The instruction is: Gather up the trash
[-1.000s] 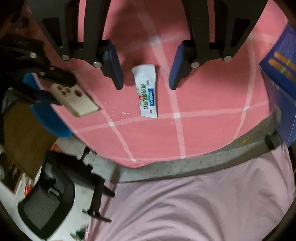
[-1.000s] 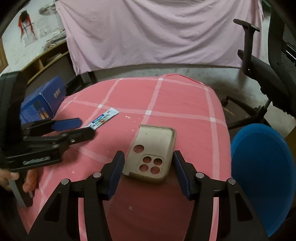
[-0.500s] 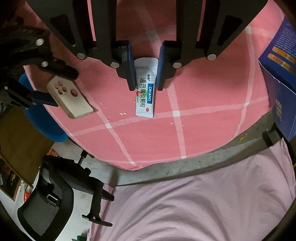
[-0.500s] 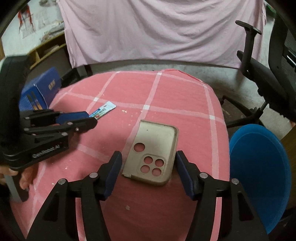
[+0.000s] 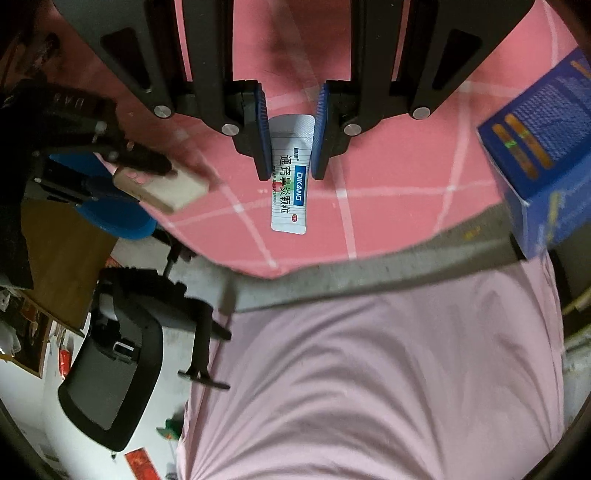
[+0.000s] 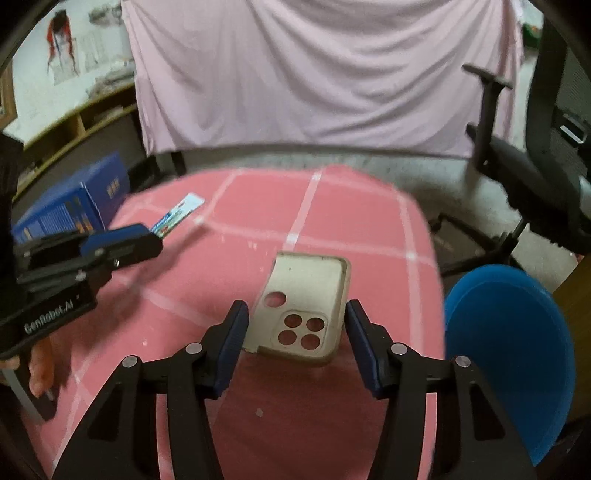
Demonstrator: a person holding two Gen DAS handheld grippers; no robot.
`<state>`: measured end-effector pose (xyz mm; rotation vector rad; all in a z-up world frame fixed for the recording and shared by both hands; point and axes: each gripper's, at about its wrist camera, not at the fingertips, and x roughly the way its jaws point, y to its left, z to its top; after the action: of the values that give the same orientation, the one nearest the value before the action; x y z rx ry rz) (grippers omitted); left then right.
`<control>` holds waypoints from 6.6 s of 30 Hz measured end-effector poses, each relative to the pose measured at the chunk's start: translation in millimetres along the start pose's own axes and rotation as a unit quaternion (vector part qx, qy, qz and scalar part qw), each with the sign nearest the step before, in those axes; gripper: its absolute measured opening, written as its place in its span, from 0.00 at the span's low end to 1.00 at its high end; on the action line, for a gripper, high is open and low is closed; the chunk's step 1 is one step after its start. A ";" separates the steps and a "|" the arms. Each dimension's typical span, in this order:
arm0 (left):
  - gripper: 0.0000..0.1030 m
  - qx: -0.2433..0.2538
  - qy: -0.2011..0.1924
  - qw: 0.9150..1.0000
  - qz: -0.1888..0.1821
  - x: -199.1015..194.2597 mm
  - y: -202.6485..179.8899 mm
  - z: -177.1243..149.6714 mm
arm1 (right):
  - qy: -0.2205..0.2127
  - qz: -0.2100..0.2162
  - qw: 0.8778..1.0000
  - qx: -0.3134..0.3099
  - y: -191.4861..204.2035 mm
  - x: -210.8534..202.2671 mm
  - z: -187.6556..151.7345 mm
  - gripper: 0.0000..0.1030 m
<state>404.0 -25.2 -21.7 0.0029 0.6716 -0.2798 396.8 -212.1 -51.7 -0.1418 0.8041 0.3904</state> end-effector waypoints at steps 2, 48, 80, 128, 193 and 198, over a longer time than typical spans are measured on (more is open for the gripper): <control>0.17 0.001 -0.018 1.000 0.004 -6.7 -4.9 -0.4 | -0.023 0.003 1.000 0.007 -2.5 -8.3 0.1 0.31; 0.17 -0.047 -0.172 0.984 -0.006 -97.6 -77.8 16.8 | -0.282 -0.040 0.957 0.056 -36.8 -126.2 -15.6 0.07; 0.17 0.072 -0.114 0.985 -0.105 -3.9 -272.7 44.5 | -0.302 -0.166 0.918 0.194 -184.8 -170.7 -92.9 0.07; 0.96 -0.060 -0.088 0.992 -0.065 -48.4 -168.7 29.6 | -0.271 -0.134 0.936 0.179 -152.2 -181.9 -87.2 0.69; 0.98 -0.027 -0.182 0.981 0.065 -277.8 -62.4 -193.2 | -0.325 -0.216 0.916 0.097 114.2 -267.4 -223.8 1.00; 0.98 -0.020 -0.177 0.981 0.076 -272.4 -64.1 -196.2 | -0.308 -0.208 0.923 0.099 111.4 -258.0 -223.9 1.00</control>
<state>63.7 0.7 -2.6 -0.0342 0.3207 -0.1143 40.7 -243.8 -16.4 0.0062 0.1721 -0.0602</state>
